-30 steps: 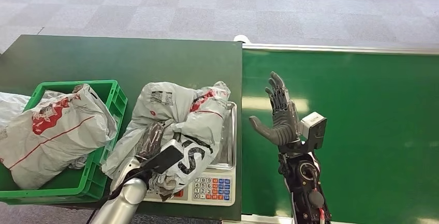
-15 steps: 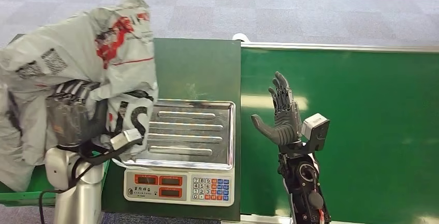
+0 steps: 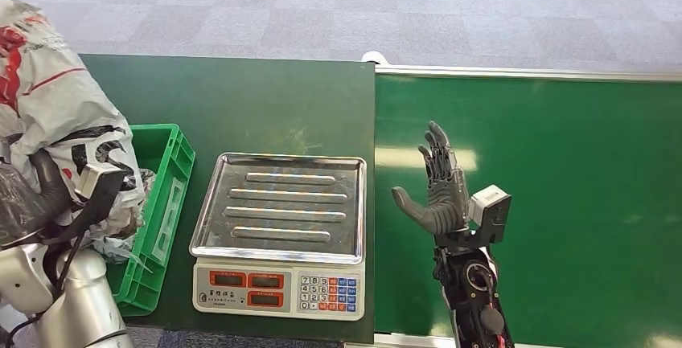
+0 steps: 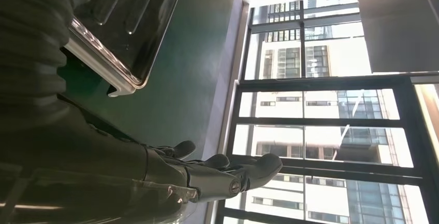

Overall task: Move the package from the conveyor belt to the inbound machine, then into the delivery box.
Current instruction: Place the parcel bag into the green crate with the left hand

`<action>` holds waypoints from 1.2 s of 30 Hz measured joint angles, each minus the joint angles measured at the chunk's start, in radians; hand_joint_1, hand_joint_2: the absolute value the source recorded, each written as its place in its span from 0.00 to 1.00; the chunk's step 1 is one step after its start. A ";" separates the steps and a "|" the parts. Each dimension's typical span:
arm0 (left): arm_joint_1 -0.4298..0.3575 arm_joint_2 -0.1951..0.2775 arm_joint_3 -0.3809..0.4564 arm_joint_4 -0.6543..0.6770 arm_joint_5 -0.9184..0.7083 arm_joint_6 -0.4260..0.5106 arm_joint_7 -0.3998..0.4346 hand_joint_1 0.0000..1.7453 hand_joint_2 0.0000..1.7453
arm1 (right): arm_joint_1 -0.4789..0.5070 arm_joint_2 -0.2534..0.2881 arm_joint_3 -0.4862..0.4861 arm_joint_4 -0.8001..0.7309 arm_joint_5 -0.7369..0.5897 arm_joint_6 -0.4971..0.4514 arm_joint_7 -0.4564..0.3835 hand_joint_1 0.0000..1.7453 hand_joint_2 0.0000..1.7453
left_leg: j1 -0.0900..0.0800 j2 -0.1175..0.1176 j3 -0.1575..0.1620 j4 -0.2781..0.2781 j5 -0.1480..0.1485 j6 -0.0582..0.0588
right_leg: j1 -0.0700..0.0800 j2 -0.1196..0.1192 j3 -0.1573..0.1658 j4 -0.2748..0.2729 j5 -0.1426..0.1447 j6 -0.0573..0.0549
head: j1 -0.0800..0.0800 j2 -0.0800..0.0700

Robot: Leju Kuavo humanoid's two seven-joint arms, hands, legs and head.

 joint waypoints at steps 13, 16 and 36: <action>0.097 0.251 -0.228 0.113 -0.215 -0.042 0.706 0.67 1.00 | 0.021 0.000 -0.007 -0.046 0.015 0.006 0.029 0.00 1.00 | 0.000 0.001 -0.001 0.000 0.000 0.000 | 0.000 0.000 -0.001 0.000 0.000 0.000 | 0.000 0.000; 0.108 0.303 -0.326 0.147 -0.215 -0.095 0.795 0.12 1.00 | 0.021 0.000 -0.010 -0.048 0.018 0.014 0.029 0.00 1.00 | 0.000 0.001 -0.001 0.000 0.000 0.000 | 0.000 0.000 -0.001 0.000 0.000 0.000 | 0.000 0.000; 0.128 0.335 -0.447 0.173 -0.215 -0.177 0.813 0.00 0.00 | 0.019 0.005 -0.028 -0.048 0.039 0.042 0.029 0.00 1.00 | 0.000 0.001 -0.001 0.000 0.000 0.000 | 0.000 0.001 -0.001 0.000 0.000 0.000 | 0.000 0.000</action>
